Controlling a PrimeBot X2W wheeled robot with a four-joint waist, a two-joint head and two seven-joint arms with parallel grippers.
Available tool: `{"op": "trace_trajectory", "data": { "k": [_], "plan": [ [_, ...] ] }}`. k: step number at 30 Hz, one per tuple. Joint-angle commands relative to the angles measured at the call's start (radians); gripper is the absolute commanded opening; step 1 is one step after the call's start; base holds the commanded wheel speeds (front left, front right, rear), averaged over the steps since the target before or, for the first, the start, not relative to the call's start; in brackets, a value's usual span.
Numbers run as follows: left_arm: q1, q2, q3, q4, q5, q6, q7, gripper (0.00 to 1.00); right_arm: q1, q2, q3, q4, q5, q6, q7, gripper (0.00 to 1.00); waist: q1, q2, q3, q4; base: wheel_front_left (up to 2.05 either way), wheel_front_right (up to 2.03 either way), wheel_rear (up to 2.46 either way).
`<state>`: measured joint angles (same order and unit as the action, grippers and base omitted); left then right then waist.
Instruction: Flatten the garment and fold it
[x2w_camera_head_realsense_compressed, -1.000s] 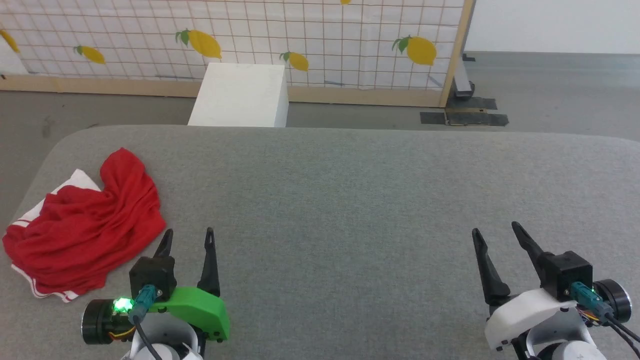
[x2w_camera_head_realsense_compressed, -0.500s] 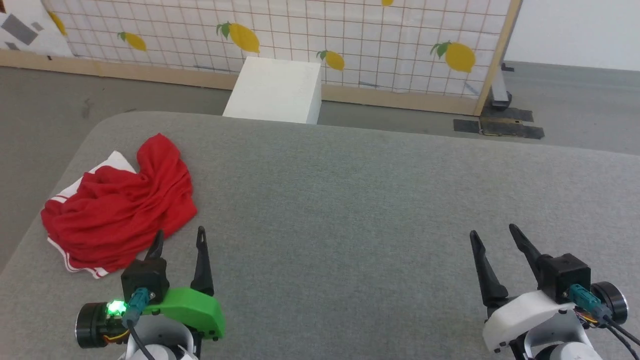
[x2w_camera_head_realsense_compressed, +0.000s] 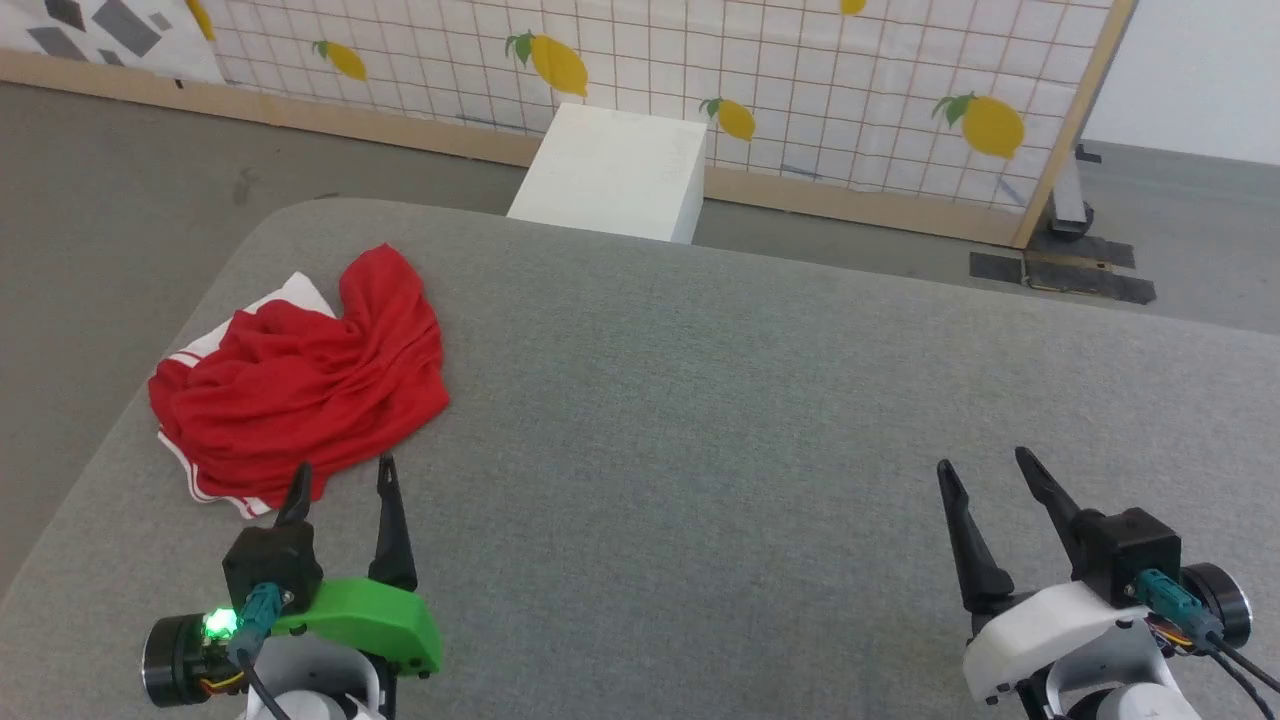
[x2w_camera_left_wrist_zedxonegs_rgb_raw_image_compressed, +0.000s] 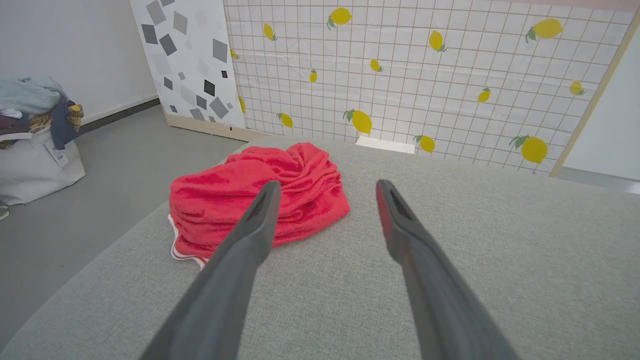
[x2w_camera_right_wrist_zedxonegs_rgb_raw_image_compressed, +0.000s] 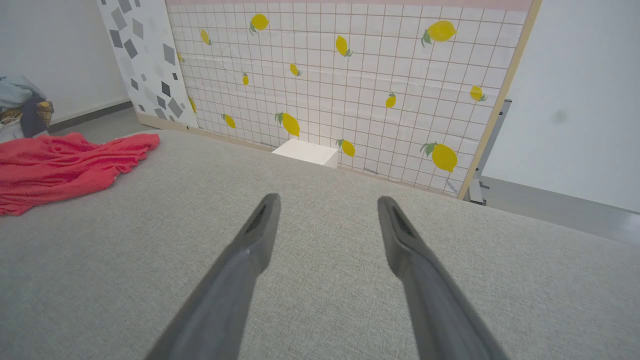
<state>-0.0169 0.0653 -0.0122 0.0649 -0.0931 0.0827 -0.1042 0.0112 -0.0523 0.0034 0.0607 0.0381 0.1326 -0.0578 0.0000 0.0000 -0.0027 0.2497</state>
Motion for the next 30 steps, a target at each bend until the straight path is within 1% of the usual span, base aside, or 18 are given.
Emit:
{"op": "trace_trajectory", "data": {
  "k": [1,30],
  "plan": [
    [0.001,0.006,0.002,0.006,-0.009,0.010,-0.012,1.00,-0.018,0.001,0.001,0.006,0.011,-0.001,-0.010,1.00,0.0000,0.0000,0.000,0.014,0.00,0.00,0.00],
    [0.005,-0.001,0.015,0.043,-0.056,0.059,-0.075,1.00,-0.035,0.001,0.012,0.035,0.036,-0.001,-0.044,1.00,0.0000,0.0000,0.006,0.163,0.00,0.00,0.00]
  ]
}}
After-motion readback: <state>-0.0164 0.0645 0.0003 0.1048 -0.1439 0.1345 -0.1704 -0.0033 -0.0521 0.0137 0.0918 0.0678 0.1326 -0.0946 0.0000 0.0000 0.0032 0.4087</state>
